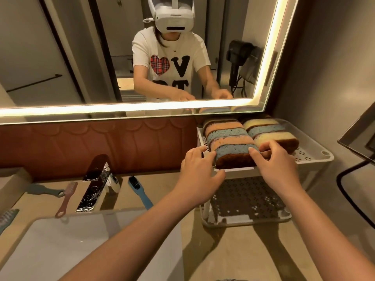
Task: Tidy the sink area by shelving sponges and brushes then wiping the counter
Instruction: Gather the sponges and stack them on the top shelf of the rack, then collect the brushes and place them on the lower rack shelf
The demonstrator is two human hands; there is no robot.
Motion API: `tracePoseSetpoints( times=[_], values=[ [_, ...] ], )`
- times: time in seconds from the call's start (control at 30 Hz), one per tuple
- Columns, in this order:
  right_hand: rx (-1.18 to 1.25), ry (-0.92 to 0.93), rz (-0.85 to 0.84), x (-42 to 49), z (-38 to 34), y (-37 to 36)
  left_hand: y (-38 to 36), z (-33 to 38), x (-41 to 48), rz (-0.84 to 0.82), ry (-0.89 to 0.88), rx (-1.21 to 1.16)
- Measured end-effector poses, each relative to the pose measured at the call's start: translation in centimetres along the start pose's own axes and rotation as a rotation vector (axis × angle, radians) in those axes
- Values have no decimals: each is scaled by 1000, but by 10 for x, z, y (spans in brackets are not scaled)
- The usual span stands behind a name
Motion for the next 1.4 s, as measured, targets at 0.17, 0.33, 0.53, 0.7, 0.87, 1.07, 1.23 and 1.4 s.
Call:
tracePoseSetpoints(
  times=[0.17, 0.33, 0.53, 0.7, 0.87, 1.07, 1.23, 1.4],
  values=[
    [-45, -20, -20, 5, 0, 0, -8, -4, 8, -57, 13, 77],
    [-63, -16, 30, 5, 0, -2, -7, -6, 10, -78, 36, 122],
    [-117, 33, 137, -2, -10, 6, 6, -15, 5, -108, -76, -129],
    [-181, 201, 104, -22, -43, -3, 28, -18, -27, -73, -200, -134],
    [-123, 304, -131, -56, -83, -40, 42, -31, -69, -81, -283, -123],
    [-70, 245, -545, -98, -111, -132, 19, -104, -125, -370, -162, -130],
    [-37, 168, -788, -136, -110, -226, -11, -190, -179, -497, 34, -237],
    [-12, 57, -868, -180, -92, -304, -33, -262, -239, -477, 178, -319]
  ],
)
Point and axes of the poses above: each hand's wrist, its own x-axis towards the middle knuckle, its own y-axis out of the back of the hand, z = x × y, the point moved 8 cm from there along x, towards the middle knuckle, and after that the axes turned 15 degrees about -z, right-handed, at the moved point
